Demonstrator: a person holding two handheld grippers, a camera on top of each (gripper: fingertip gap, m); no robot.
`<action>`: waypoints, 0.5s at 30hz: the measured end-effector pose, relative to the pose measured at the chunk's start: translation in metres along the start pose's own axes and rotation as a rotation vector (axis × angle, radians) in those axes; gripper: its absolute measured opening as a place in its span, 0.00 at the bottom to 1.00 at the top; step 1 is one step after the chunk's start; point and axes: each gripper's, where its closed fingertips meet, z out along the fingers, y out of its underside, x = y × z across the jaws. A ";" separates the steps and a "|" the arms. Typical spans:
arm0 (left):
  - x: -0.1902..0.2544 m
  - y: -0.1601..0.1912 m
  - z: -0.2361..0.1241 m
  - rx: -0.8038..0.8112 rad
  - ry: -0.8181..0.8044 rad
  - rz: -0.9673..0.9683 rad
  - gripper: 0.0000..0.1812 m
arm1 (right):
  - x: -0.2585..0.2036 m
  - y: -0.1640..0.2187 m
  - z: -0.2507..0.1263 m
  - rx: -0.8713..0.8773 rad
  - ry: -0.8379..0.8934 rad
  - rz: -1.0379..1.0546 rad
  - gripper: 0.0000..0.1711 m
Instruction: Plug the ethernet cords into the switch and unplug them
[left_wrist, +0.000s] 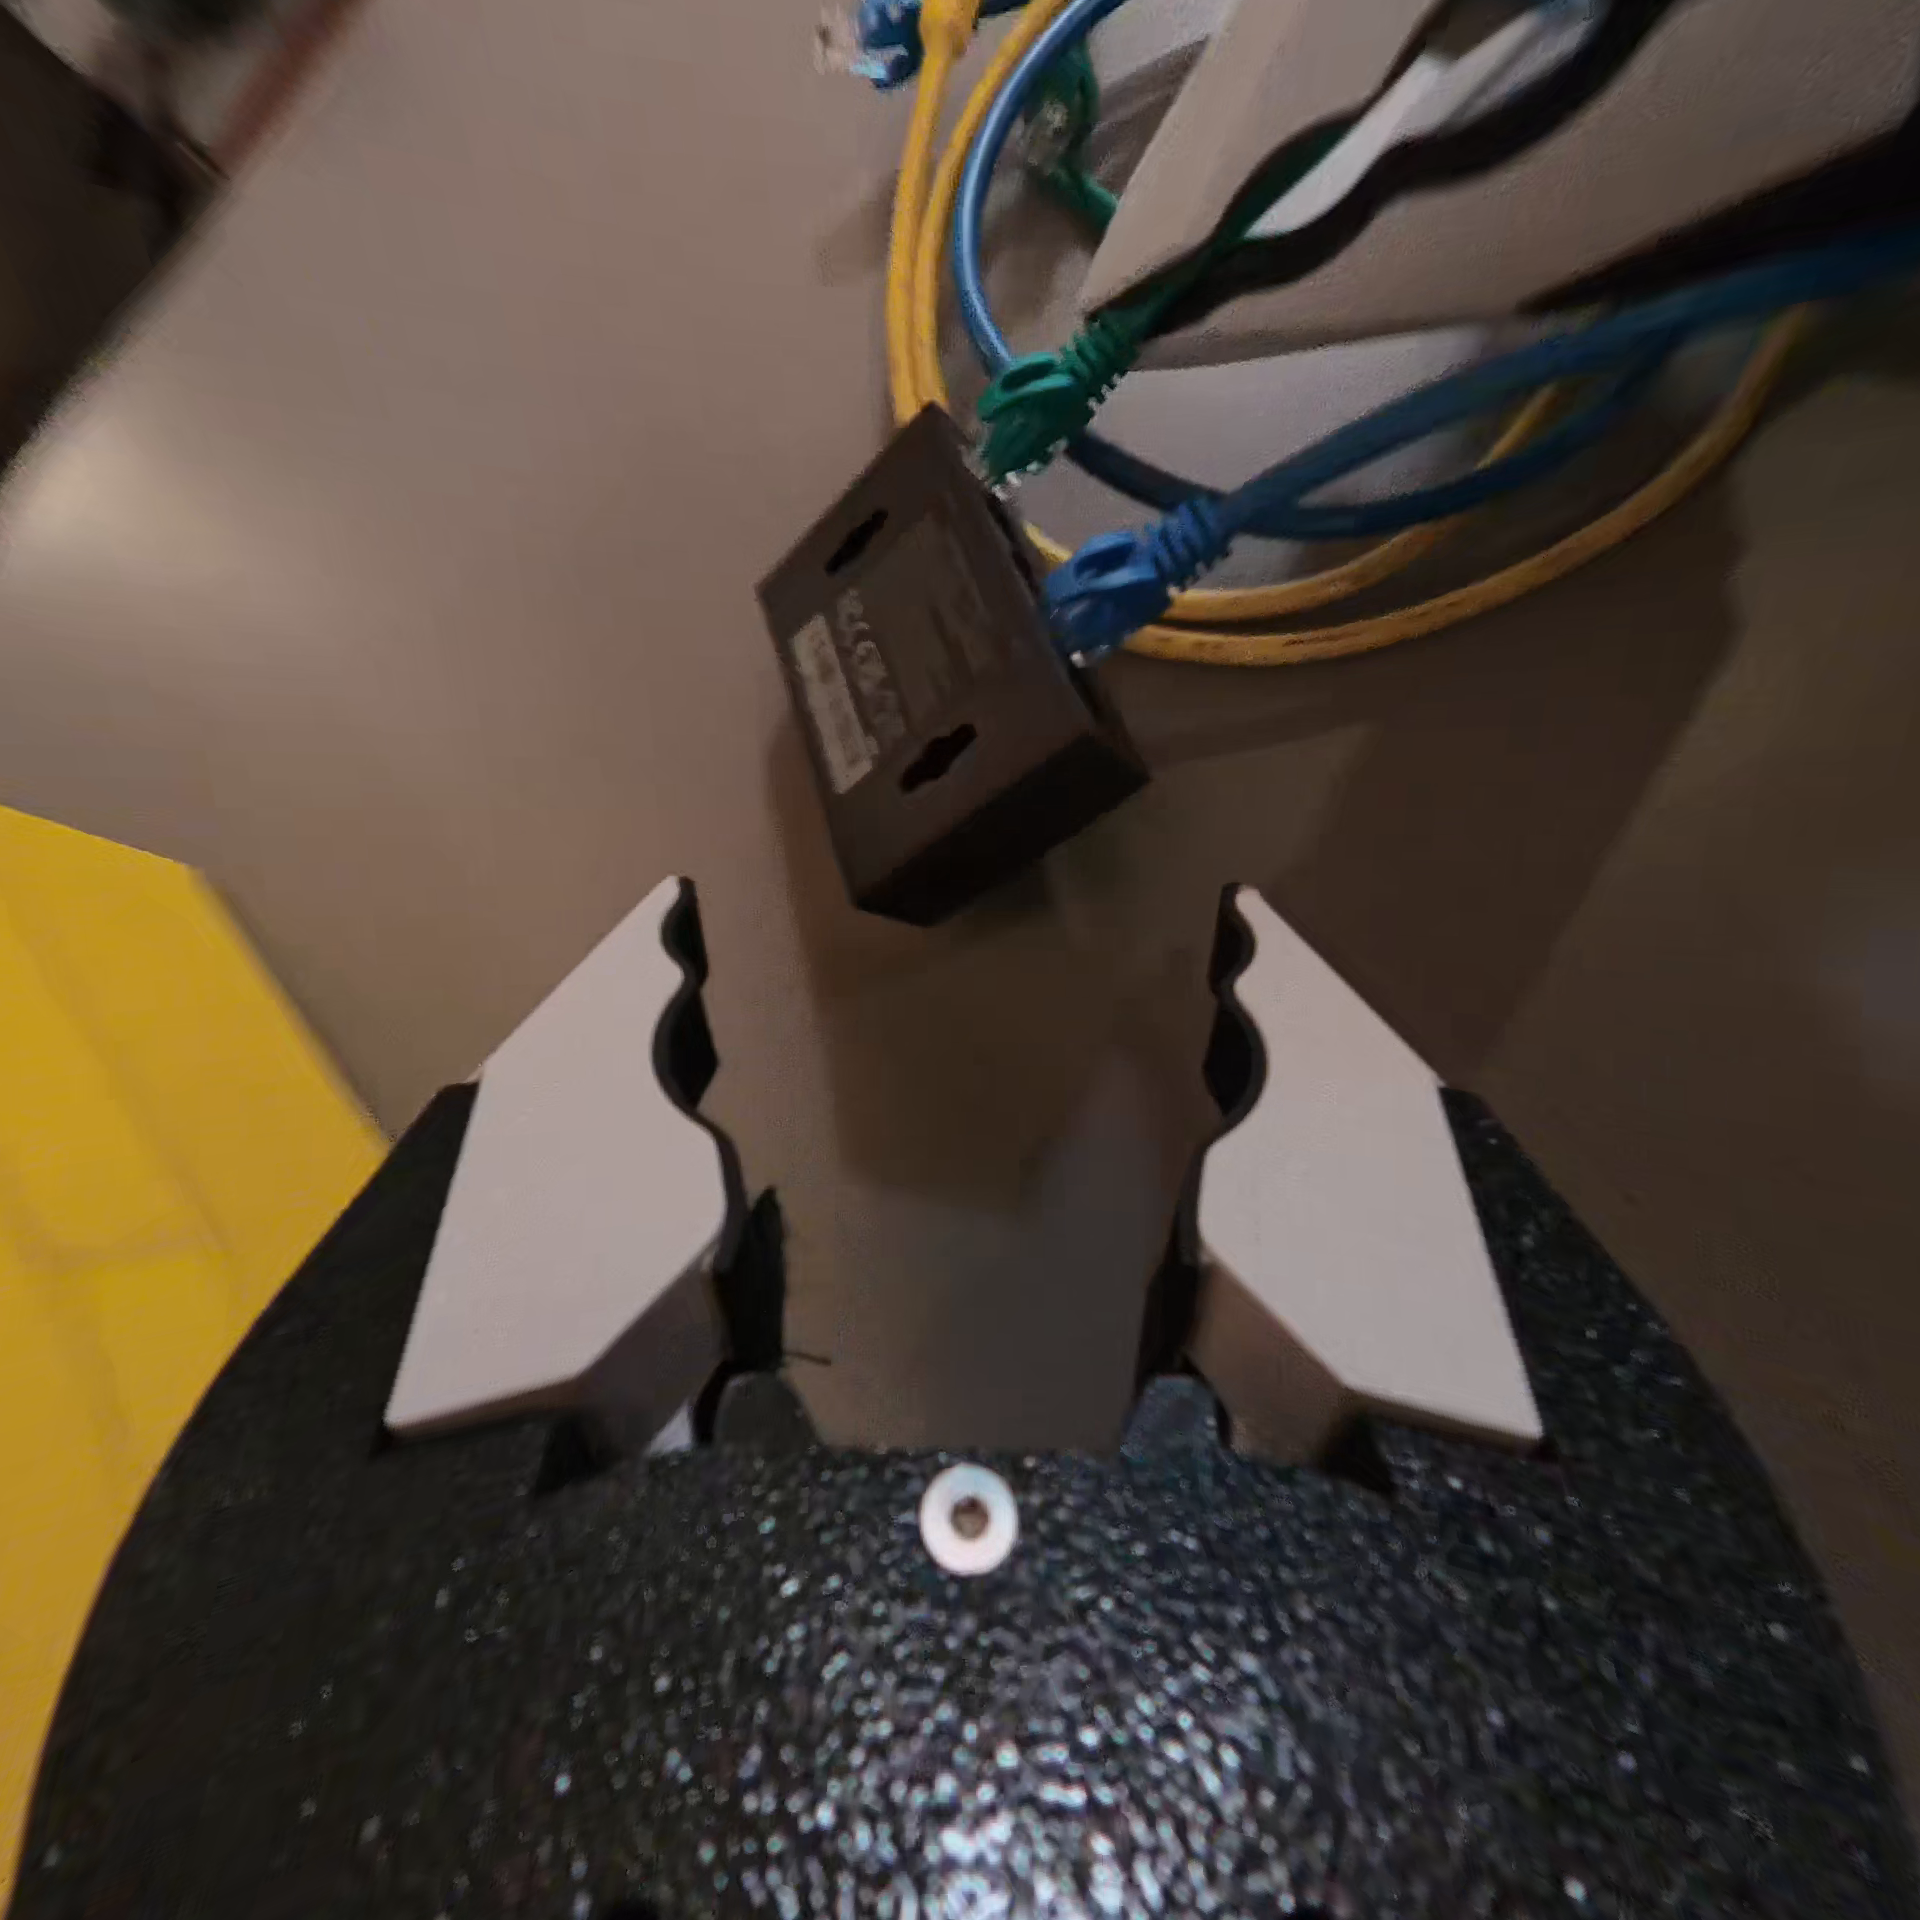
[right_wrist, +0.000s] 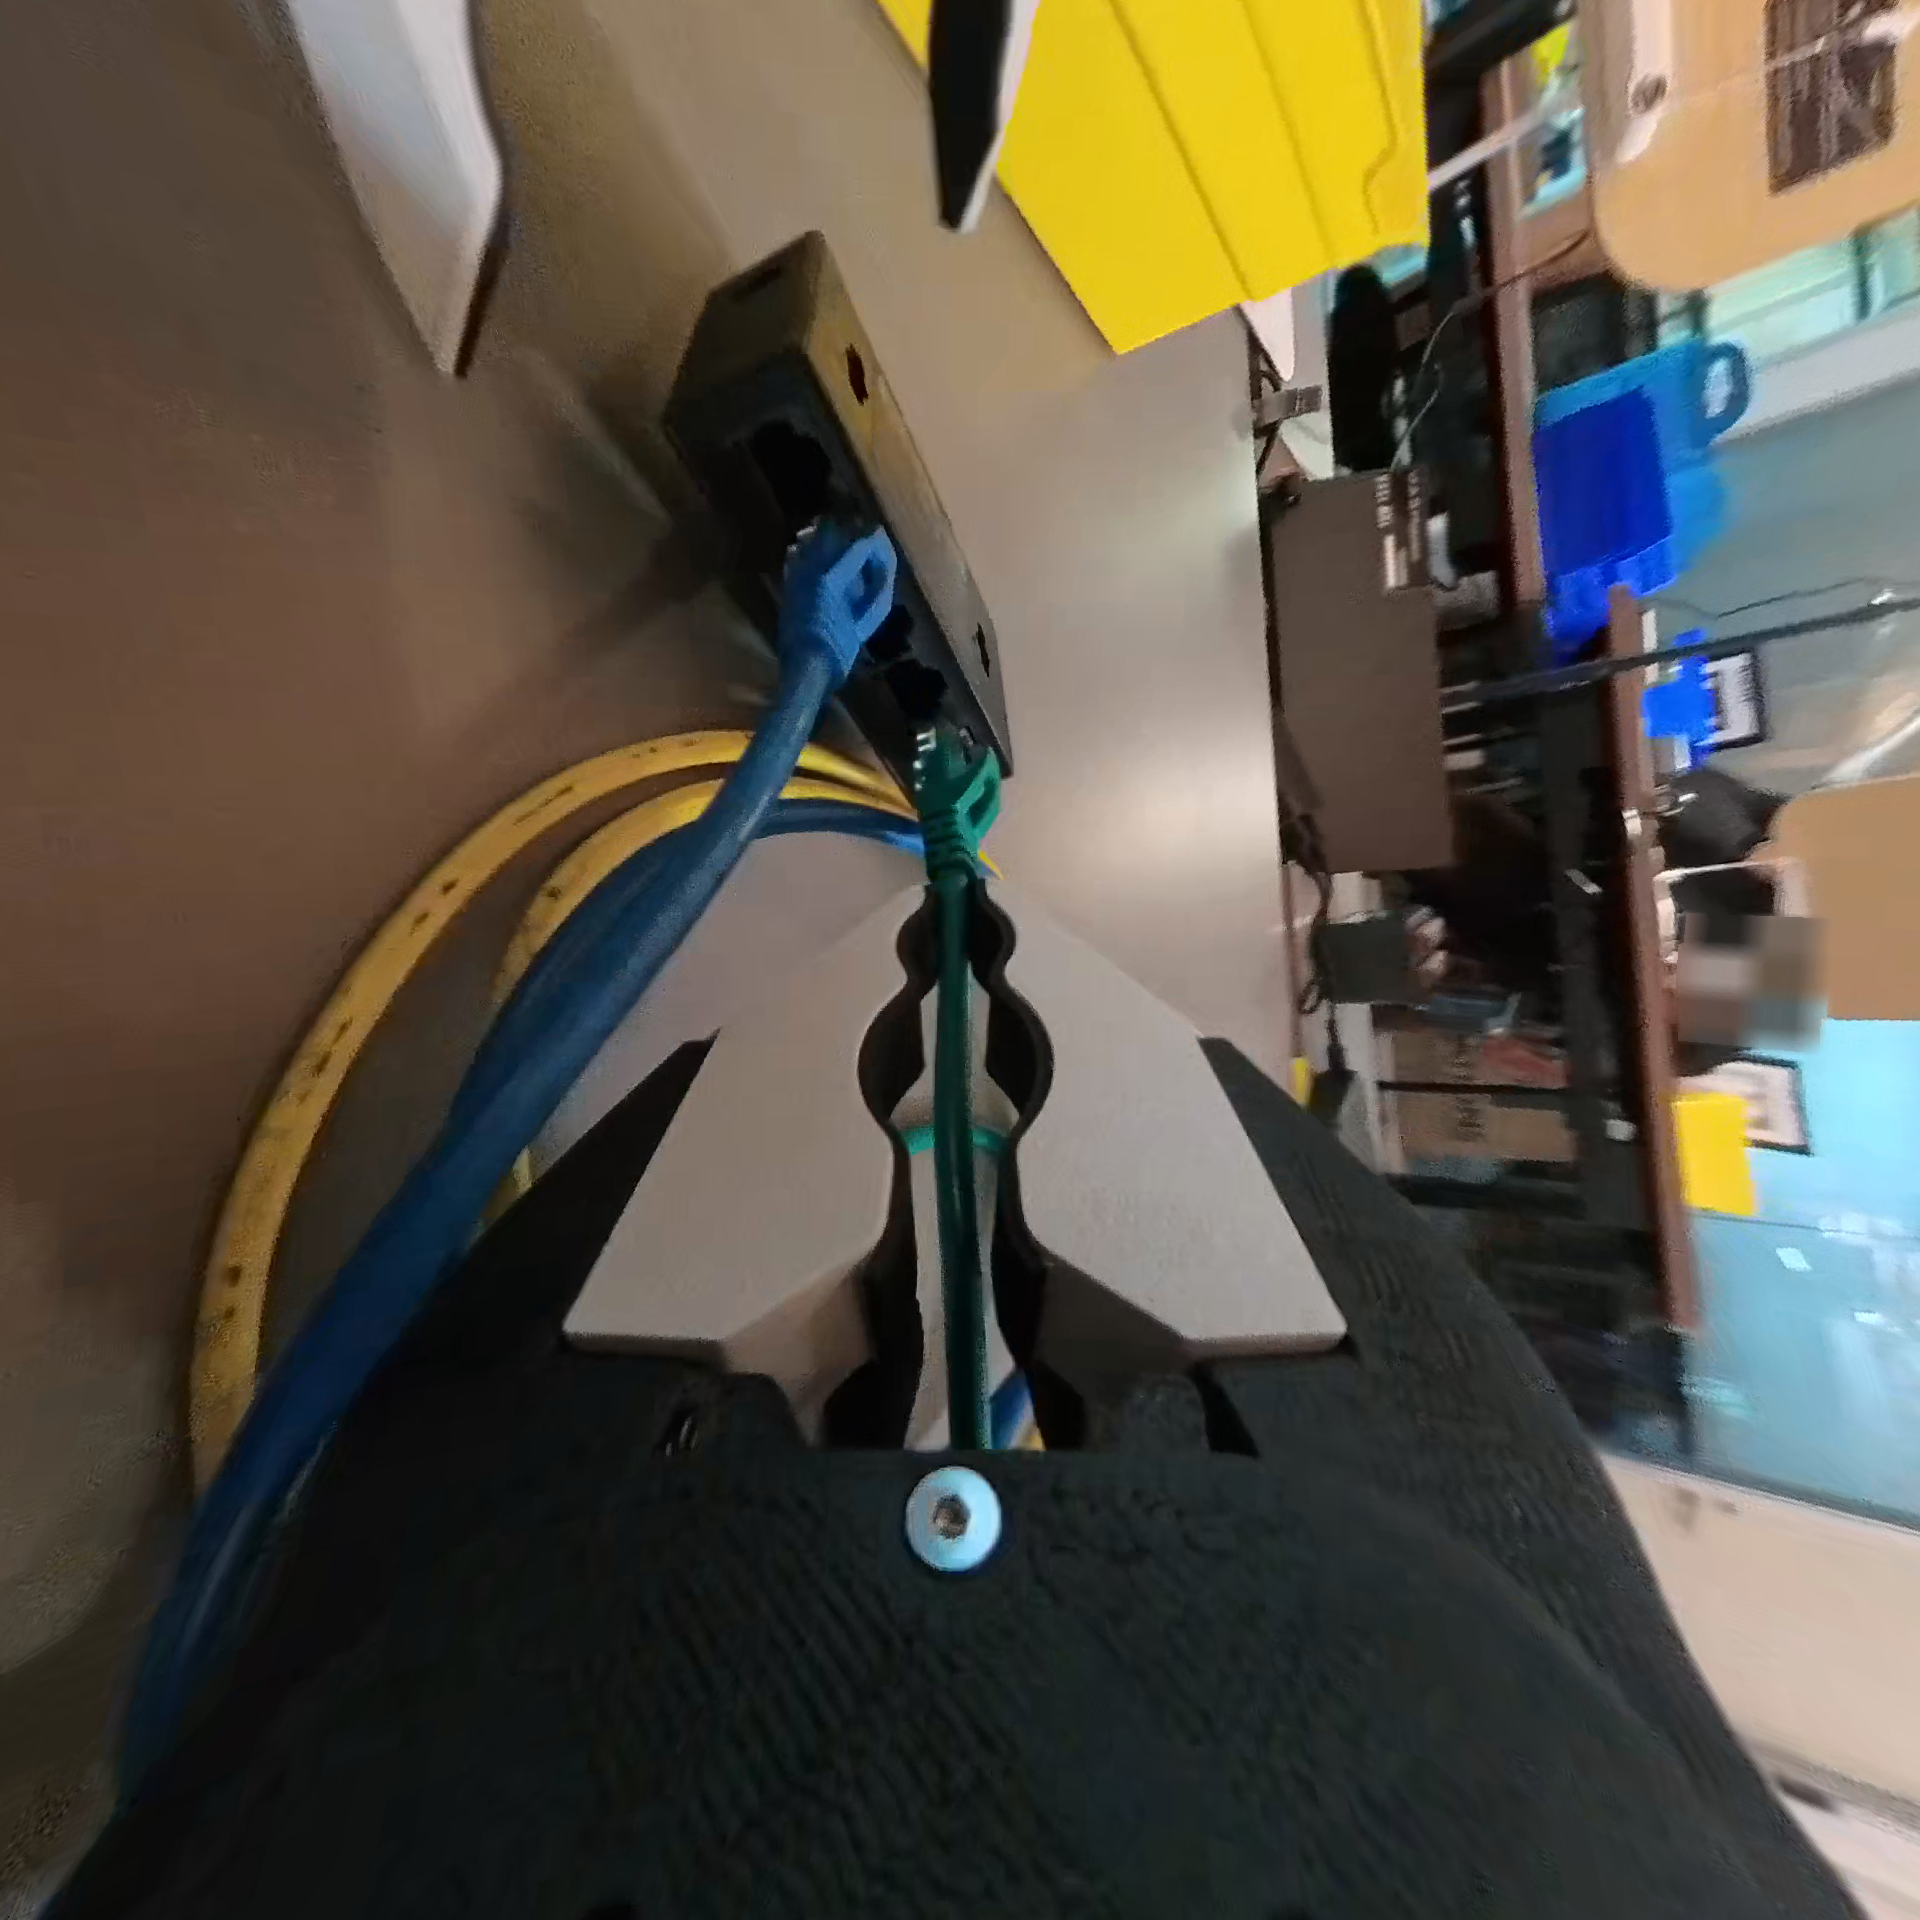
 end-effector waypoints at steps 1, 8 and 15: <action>-0.007 -0.002 0.000 0.003 -0.067 0.095 0.55 | 0.001 0.001 0.000 0.009 -0.015 0.036 0.02; -0.023 -0.027 0.021 0.064 -0.255 0.553 0.43 | 0.006 0.005 -0.001 0.048 -0.065 0.158 0.02; -0.014 -0.040 0.044 0.062 -0.267 0.752 0.18 | 0.011 0.011 -0.001 0.018 0.001 0.043 0.02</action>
